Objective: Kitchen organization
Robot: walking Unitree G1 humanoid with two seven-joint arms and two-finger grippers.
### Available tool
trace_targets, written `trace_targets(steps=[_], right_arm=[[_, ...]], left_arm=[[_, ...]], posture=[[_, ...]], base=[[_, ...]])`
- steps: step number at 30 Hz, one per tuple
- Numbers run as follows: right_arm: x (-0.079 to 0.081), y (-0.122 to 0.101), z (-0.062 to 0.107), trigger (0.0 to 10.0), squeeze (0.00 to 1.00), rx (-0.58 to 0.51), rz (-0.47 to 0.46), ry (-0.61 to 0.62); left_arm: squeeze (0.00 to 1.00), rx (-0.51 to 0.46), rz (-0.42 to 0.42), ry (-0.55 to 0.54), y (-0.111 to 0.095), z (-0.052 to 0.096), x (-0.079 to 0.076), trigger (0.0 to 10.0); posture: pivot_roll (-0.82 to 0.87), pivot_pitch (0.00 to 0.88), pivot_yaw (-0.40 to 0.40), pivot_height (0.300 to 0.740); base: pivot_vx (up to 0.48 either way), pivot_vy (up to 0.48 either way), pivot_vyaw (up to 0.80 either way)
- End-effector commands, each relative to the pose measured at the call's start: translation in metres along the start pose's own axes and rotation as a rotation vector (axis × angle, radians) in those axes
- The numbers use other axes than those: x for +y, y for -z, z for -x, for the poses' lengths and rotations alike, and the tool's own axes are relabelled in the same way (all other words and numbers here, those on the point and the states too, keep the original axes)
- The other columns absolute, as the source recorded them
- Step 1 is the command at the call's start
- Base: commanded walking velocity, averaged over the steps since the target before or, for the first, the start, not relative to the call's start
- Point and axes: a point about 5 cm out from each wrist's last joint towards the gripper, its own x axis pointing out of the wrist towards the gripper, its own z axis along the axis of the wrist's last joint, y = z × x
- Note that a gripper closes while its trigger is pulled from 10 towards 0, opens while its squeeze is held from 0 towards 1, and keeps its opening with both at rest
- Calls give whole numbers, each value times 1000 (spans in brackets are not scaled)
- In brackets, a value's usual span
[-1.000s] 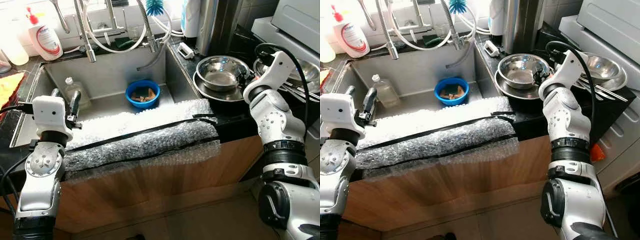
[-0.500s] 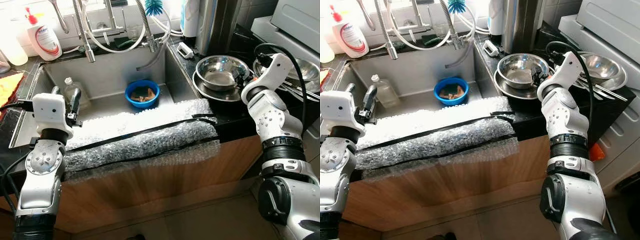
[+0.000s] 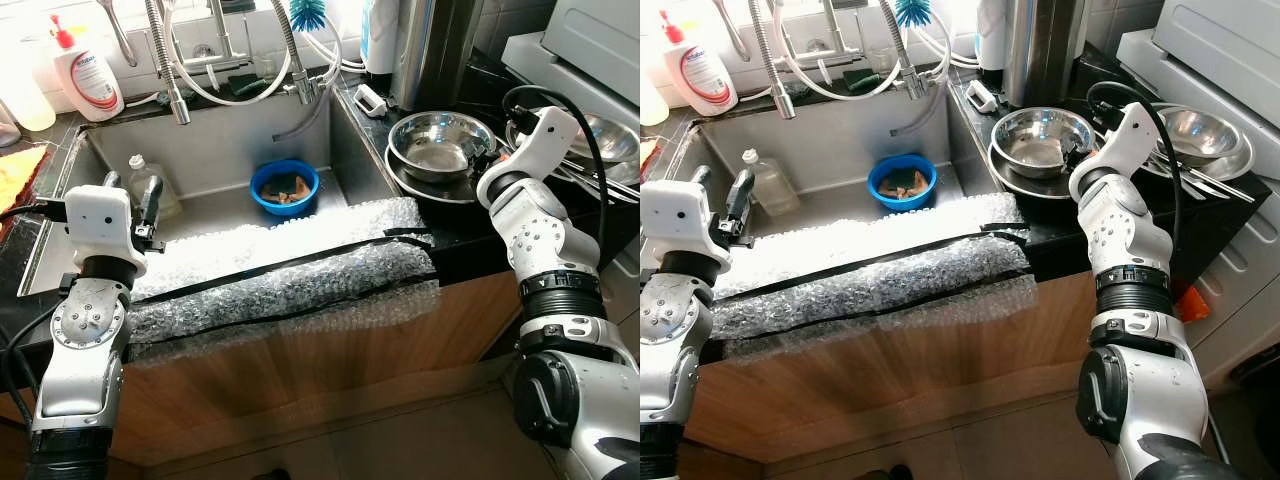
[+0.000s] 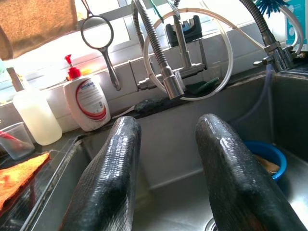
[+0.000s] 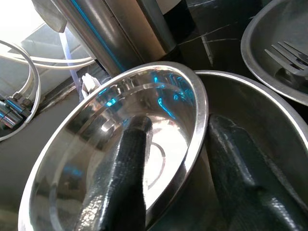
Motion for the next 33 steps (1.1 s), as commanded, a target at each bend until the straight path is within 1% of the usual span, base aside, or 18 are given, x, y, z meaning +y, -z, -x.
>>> trace_targets(steps=[1, 16, 20, 21, 23, 25, 27, 32, 33], right_arm=[[8, 0, -2, 0, 0, 13, -20, -19], [9, -3, -1, 0, 0, -18, -61, 3], [9, -14, 1, 0, 0, -112, -107, -1], [10, -19, 3, 0, 0, -156, -118, -9], [11, -23, 5, 0, 0, -202, -124, -21], [12, -27, 7, 0, 0, -253, -155, -31], [13, -32, 13, 0, 0, -327, -197, -57], [14, -31, 19, 0, 0, -378, -219, -84], [15, -30, 21, 0, 0, -391, -238, -108]], left_arm=[[0, -9, -14, 9, -5, -2, 0, 10000], [0, -16, -4, 29, -8, -5, -4, 10000], [0, -26, -9, 24, -11, -6, -3, 10000], [0, -31, -10, 18, -12, -7, -2, 10000], [0, -39, -16, 16, -13, -7, -3, 10000], [0, -50, -18, 9, -16, -8, -3, 10000], [0, -69, -23, -3, -20, -10, -3, 10000], [0, -89, -29, -14, -24, -12, -3, 10000], [0, -93, -32, -20, -25, -13, -2, 10000]], posture=[[-82, 109, 92, 740], [-79, 110, 92, 740], [-76, 109, 92, 740], [-75, 109, 92, 740], [-75, 109, 92, 740], [-74, 108, 91, 740], [-71, 107, 90, 740], [-69, 105, 89, 740], [-69, 104, 88, 740]], base=[[0, 0, 0], [0, 0, 0], [0, 0, 0], [0, 0, 0], [0, 0, 0], [0, 0, 0], [0, 0, 0], [0, 0, 0], [0, 0, 0]])
